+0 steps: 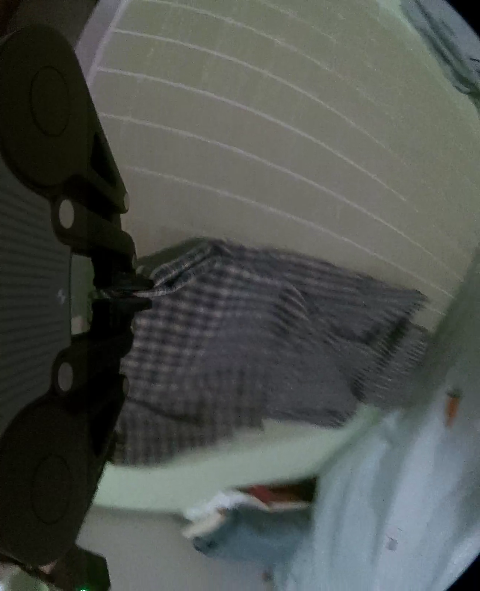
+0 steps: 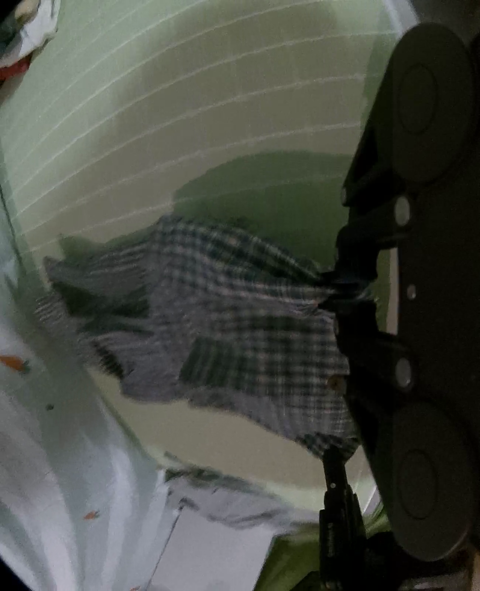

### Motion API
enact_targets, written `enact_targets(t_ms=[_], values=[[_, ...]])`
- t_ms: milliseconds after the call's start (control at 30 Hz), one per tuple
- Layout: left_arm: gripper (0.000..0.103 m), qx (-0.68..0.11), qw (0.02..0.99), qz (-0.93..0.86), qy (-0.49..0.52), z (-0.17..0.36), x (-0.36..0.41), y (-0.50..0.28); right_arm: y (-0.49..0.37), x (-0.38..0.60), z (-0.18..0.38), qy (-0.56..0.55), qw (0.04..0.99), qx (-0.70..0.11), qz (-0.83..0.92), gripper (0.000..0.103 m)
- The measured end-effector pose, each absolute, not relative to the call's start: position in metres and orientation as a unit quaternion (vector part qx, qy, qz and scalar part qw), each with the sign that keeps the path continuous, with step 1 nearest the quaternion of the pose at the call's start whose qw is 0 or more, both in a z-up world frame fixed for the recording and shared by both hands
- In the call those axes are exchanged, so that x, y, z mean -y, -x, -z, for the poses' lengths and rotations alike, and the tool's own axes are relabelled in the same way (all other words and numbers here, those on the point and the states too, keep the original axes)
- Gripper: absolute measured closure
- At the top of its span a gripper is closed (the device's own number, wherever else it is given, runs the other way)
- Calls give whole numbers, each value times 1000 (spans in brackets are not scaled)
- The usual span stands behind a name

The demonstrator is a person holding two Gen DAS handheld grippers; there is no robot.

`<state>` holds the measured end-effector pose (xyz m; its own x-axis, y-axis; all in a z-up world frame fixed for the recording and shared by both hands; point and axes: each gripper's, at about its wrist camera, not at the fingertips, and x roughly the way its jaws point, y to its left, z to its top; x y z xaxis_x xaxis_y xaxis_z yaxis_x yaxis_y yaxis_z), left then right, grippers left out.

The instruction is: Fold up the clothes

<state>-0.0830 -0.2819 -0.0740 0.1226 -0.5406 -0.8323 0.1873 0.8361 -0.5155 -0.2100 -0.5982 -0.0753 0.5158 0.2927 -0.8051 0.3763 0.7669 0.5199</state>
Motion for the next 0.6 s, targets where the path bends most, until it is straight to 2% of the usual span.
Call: enact_targets(t_ms=[333, 600], values=[[100, -566, 748, 228, 262, 9, 273, 67, 180, 637, 35, -431, 789, -438, -25, 96], [100, -533, 764, 209, 297, -8, 295, 22, 146, 667, 11, -455, 796, -398, -26, 96]])
